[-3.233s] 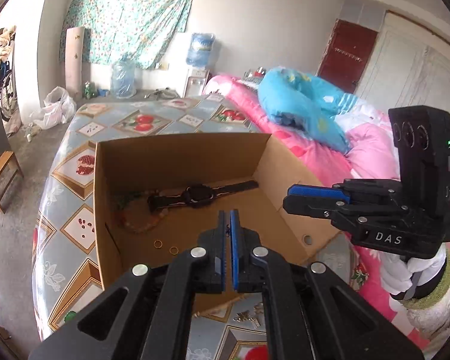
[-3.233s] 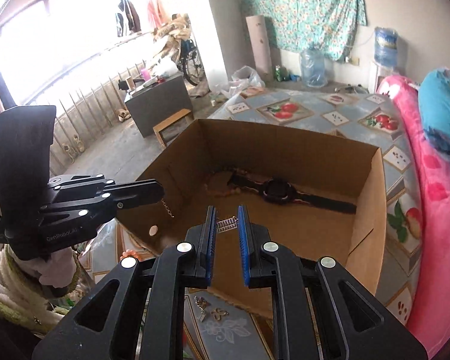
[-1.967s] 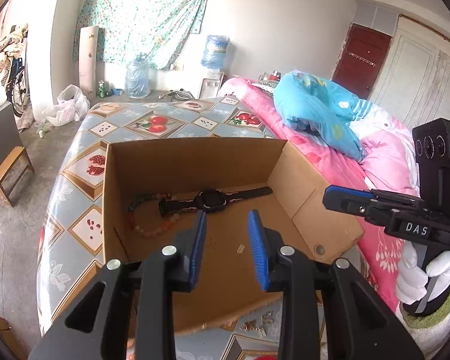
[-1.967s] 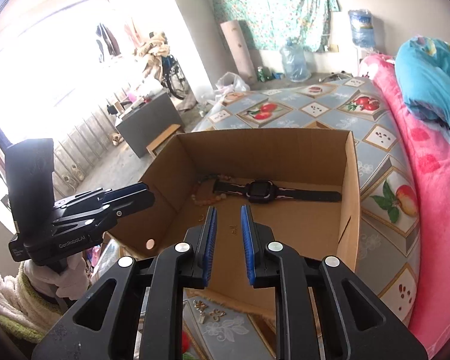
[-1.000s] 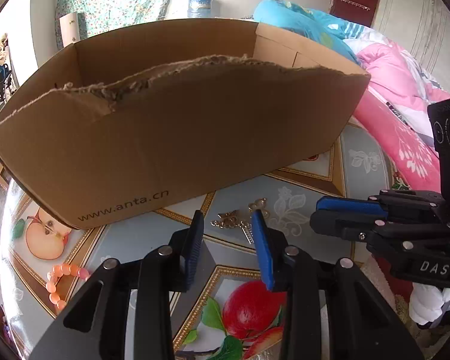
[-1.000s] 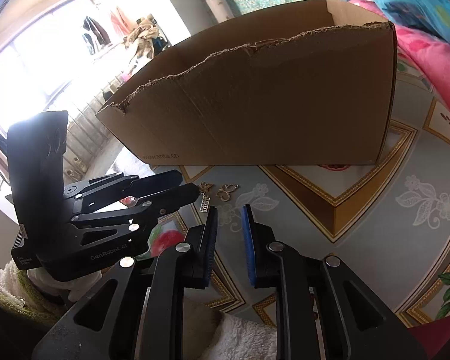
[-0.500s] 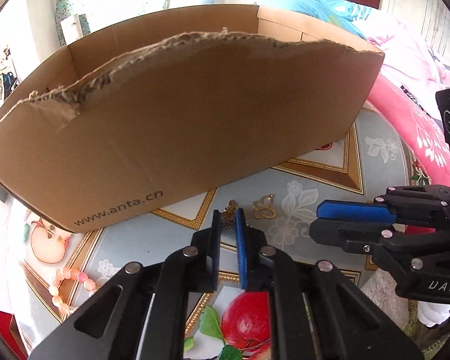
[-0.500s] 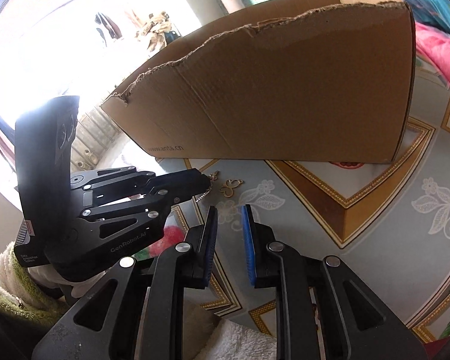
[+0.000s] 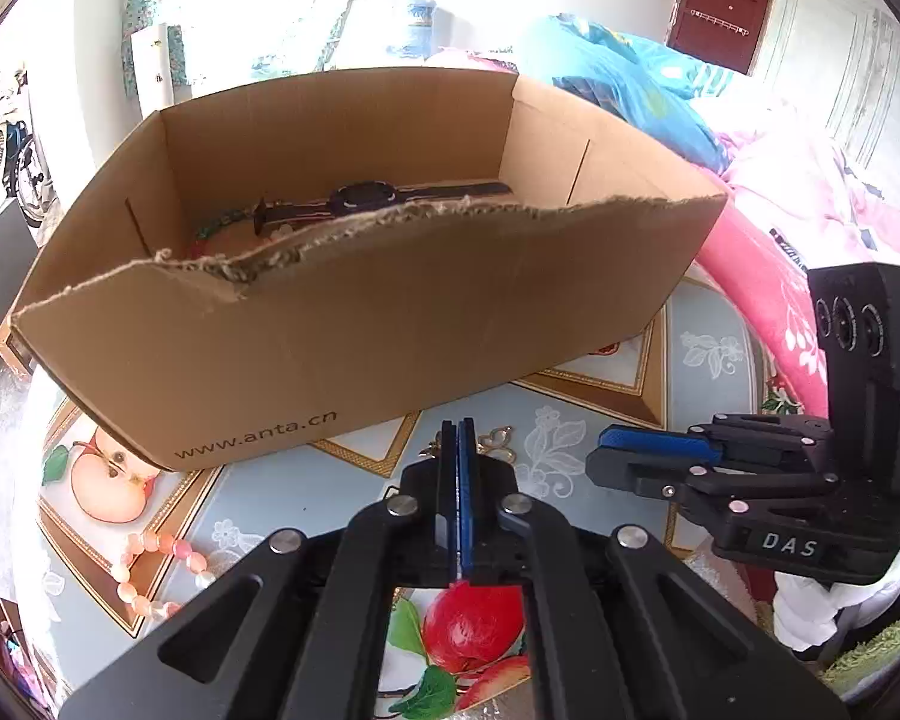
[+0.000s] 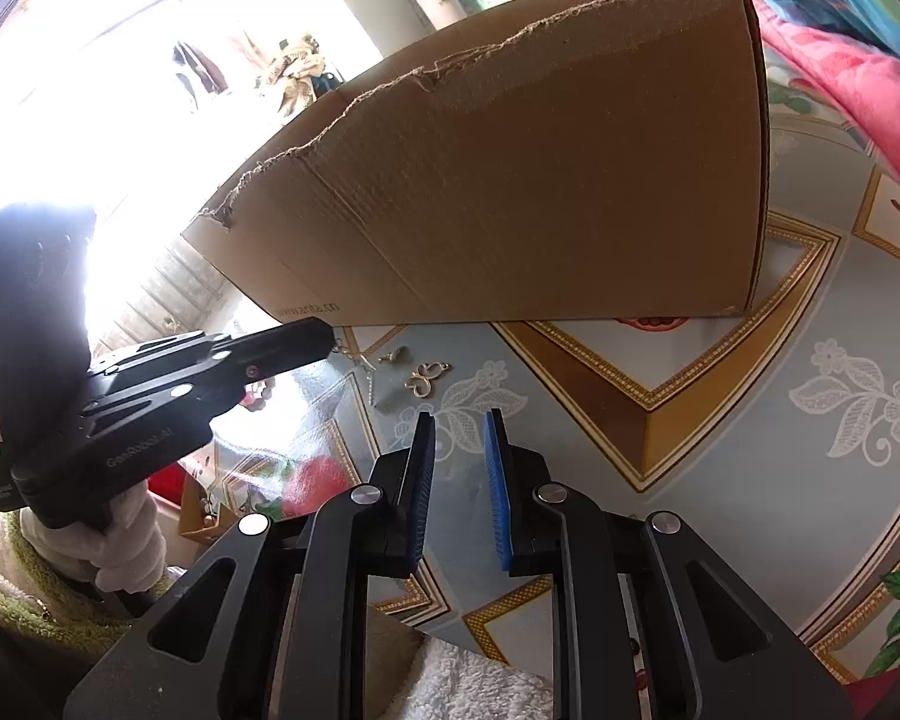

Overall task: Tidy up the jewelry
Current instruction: 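Move the right gripper down to the small gold charms beside the box, then close the right gripper on a gold charm and lift it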

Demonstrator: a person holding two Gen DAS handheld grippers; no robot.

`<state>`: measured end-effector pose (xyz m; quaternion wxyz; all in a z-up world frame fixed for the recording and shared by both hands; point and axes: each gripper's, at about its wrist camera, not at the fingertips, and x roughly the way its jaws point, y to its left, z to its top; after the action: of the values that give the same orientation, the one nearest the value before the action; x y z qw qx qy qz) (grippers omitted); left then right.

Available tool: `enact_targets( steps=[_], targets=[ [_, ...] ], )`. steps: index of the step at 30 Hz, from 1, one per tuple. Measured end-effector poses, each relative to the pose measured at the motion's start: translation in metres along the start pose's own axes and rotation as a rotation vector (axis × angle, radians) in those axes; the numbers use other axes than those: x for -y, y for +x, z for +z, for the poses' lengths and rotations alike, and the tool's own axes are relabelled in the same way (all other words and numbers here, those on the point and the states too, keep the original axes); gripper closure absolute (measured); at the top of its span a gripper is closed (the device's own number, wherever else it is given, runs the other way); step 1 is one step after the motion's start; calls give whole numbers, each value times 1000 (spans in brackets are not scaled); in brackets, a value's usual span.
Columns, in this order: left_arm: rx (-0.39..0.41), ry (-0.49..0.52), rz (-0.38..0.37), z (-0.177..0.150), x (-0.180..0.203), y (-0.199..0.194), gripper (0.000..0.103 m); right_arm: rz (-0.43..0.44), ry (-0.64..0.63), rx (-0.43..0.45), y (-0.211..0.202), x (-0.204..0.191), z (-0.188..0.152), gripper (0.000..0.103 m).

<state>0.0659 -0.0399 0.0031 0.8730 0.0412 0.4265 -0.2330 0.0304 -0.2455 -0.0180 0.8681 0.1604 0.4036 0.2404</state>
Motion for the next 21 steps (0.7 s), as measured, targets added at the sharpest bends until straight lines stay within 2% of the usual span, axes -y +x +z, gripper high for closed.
enact_targets(
  steps=[12,16,21],
  targets=[
    [42,-95,-133,-7,-18,-35,103,-38,-43,44,6,-25,-7,86],
    [36,-116,-142,-11,-21,-33,103,-102,-117,46,16,-34,-4,77],
    [28,-146,-160,-18,-28,-27,103,-142,-192,22,33,-47,4,77]
  ],
)
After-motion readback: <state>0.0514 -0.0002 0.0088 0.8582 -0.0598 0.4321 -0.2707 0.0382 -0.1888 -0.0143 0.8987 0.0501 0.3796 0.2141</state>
